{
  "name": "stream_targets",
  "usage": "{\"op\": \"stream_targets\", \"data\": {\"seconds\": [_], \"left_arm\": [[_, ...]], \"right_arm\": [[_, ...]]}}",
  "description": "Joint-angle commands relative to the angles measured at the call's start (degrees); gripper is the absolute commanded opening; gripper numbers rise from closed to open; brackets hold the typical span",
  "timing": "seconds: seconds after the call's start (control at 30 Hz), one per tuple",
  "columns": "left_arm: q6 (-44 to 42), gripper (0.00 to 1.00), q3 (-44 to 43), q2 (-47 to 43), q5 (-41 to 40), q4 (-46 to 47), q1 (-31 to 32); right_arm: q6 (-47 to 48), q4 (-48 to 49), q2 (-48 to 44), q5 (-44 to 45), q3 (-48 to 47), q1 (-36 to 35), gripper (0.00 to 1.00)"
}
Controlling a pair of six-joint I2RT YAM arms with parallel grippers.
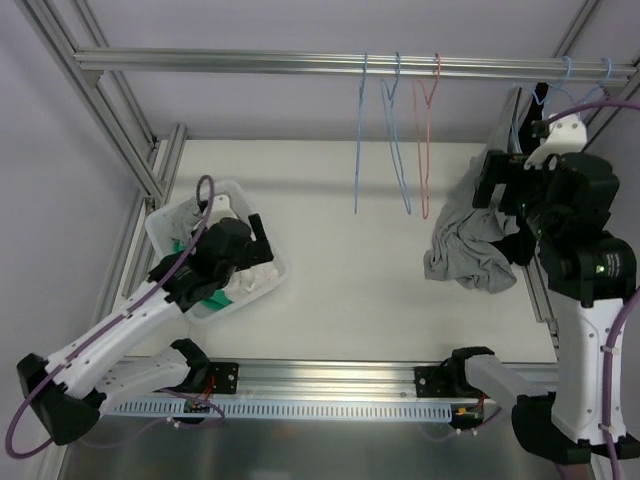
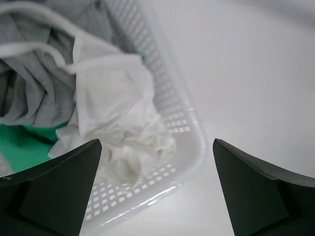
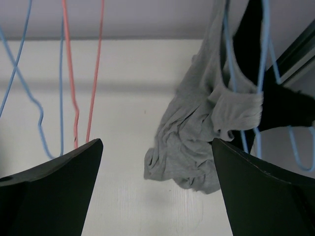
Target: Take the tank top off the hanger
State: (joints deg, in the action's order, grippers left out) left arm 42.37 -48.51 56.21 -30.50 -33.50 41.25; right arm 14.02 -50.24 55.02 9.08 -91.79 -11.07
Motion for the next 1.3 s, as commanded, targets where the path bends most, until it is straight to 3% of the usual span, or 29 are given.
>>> {"op": "stream_targets", "data": {"seconds": [0.0, 0.17, 0.3, 0.43, 0.73, 0.87, 1.03, 1.13, 1.17, 1.27], "left_arm": [[-8.42, 0.99, -6.76, -6.62, 3.51, 0.10, -0.03], [-13.53, 0.99, -8.35, -14.71, 7.37, -0.08, -0.03], [-18.90, 0.99, -8.36, -17.62, 15.46, -1.30, -0.03], [-18.81, 0.99, -5.46, -20.77, 15.56, -5.52, -0.03], [-20.40, 0.98, -2.11, -23.69, 16.44, -6.49, -0.03], [-20.84, 0.99, -1.94, -23.60, 17.05, -6.49, -0.03], [-21.28, 0.99, -1.85, -23.86, 17.67, -6.49, -0.03], [-21.28, 0.99, -1.76, -24.12, 17.84, -6.49, -0.03], [-21.28, 0.99, -1.76, -24.30, 17.85, -6.49, -0.03], [-21.28, 0.99, -1.76, -24.39, 17.84, -6.41, -0.03]], "right_arm": [[3.82, -0.73, 6.92, -6.24, -12.32, 7.27, 1.00], [5.31, -1.97, 17.64, -5.66, -22.54, 15.46, 0.98], [7.95, -1.79, 24.94, -6.44, -28.61, 18.89, 0.95], [9.36, -1.71, 29.34, -8.47, -29.15, 22.40, 0.92], [11.29, -0.21, 33.30, -10.23, -26.86, 22.67, 0.84], [10.77, -0.12, 35.06, -12.85, -26.60, 22.76, 0.63], [9.10, 0.84, 36.03, -16.29, -26.60, 22.76, 0.49], [8.57, 1.63, 35.86, -16.38, -26.08, 22.76, 0.36], [8.22, 1.98, 35.59, -16.38, -25.99, 22.76, 0.28], [7.34, 3.21, 34.37, -17.60, -25.11, 22.76, 0.20]]}}
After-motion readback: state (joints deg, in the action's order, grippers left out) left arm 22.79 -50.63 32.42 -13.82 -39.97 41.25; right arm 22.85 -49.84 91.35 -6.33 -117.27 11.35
